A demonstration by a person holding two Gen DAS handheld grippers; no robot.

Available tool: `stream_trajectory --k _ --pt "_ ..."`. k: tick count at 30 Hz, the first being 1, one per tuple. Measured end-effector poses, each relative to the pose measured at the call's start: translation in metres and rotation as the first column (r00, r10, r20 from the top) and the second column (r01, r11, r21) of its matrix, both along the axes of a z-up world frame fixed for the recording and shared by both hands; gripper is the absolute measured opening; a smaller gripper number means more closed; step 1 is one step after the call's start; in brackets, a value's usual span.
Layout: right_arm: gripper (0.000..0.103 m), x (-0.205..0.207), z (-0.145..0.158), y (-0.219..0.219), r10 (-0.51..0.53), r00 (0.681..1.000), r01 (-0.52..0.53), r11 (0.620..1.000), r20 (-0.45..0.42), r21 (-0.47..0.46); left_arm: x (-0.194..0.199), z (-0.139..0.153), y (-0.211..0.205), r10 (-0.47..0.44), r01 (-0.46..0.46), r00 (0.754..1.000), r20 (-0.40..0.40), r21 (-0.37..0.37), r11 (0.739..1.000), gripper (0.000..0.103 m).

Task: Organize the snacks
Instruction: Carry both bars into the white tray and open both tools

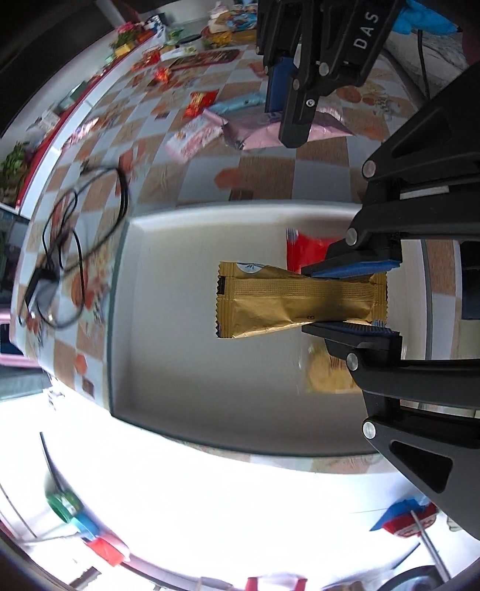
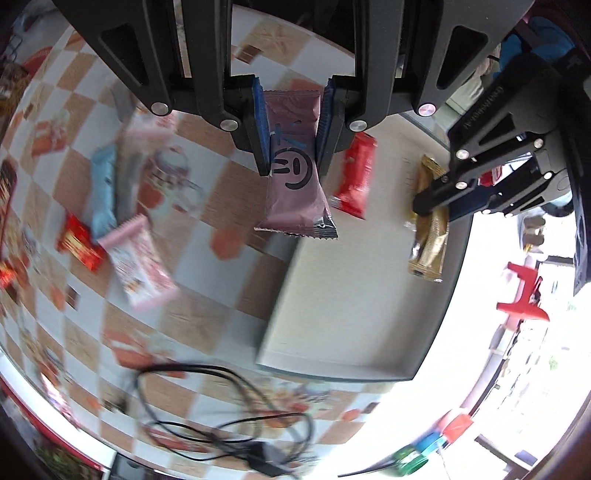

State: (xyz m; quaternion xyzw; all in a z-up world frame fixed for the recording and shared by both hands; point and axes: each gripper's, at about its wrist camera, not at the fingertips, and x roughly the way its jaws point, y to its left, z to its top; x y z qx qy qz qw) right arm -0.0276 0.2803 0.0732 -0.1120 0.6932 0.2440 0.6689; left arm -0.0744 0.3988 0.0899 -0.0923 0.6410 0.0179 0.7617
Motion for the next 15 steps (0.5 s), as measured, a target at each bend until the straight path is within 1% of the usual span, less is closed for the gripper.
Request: stream_trajectory --k 6,11,15 --pt "0.025 0.005 -0.013 0.037 0.020 0.999 -0.020 1.000 -0.027 -0.002 -0.001 -0.016 0.019 0.026 -0.026 0.999 -0.039 0.003 1.000 0.024" --pt "0.025 0.009 -0.025 0.056 0.009 0.998 -0.011 1.000 -0.064 -0.023 0.000 -0.027 0.023 0.019 -0.018 0.998 -0.067 0.003 1.000 0.024" --pt "0.025 0.006 -0.029 0.069 0.016 0.997 -0.020 0.999 -0.074 -0.046 -0.003 -0.033 0.025 0.010 -0.010 0.996 -0.085 0.000 1.000 0.024"
